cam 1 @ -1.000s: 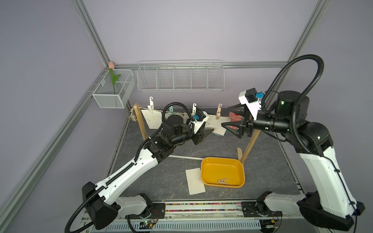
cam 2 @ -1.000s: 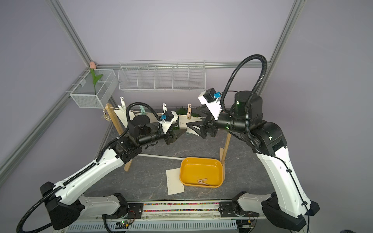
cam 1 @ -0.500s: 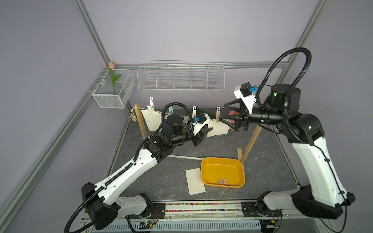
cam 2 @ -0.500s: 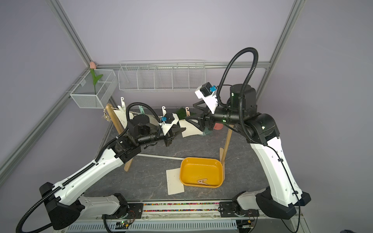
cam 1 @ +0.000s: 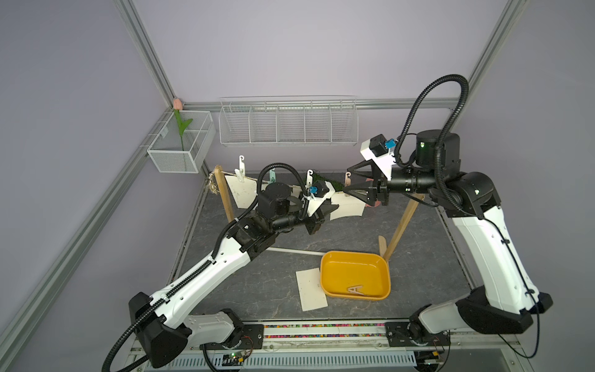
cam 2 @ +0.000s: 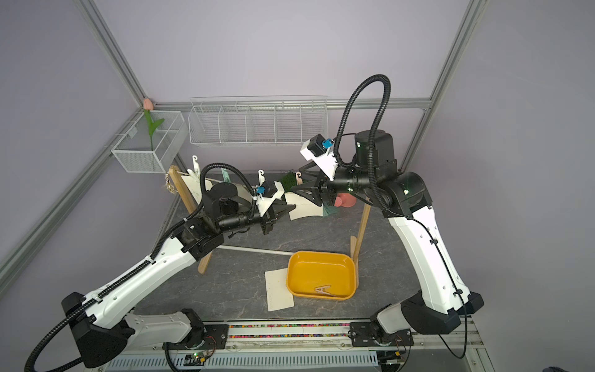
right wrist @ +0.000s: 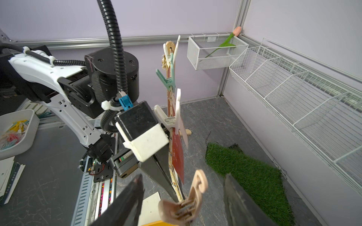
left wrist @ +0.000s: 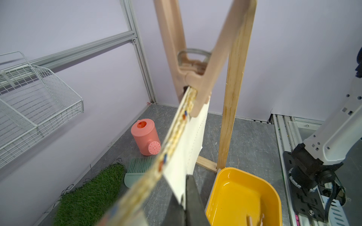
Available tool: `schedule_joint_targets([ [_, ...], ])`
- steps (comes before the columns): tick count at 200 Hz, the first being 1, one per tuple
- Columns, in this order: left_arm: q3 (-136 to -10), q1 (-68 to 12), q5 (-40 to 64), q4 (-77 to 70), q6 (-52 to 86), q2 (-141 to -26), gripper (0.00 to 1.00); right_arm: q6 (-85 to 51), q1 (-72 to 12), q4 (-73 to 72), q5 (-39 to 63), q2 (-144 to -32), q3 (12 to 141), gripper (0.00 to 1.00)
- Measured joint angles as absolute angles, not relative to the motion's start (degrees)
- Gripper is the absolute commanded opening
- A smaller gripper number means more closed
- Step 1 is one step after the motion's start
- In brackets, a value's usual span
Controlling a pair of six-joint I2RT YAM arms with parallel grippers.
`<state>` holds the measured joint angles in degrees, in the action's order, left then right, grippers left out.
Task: Remove the postcards from the strings
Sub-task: Remove the clamp from the clothesline.
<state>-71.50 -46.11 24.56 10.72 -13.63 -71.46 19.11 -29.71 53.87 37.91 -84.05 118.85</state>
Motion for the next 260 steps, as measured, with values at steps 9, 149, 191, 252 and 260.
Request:
schedule_joint_targets([
  [9,-71.50,-46.00,24.64,10.87,-13.52,-71.46,0.00,19.59,-29.71,53.91,38.59,-84.40,118.85,0.63],
  [149,-71.59,-45.56,24.95,11.14,-11.97,-71.46,0.00,23.00,-29.91,55.57,40.82,-85.58,118.85,0.36],
  [191,-71.59,-45.36,25.21,11.49,-11.07,-71.46,0.00,23.14,-30.11,55.27,40.84,-85.69,118.85,0.30],
  [252,-71.59,-45.36,26.02,11.94,-10.50,-71.46,0.00,22.41,-30.13,52.58,40.32,-85.69,118.85,0.26],
  [260,-71.59,-45.36,26.17,12.19,-10.50,-71.46,0.00,22.11,-30.15,52.01,40.14,-85.69,118.85,0.26],
])
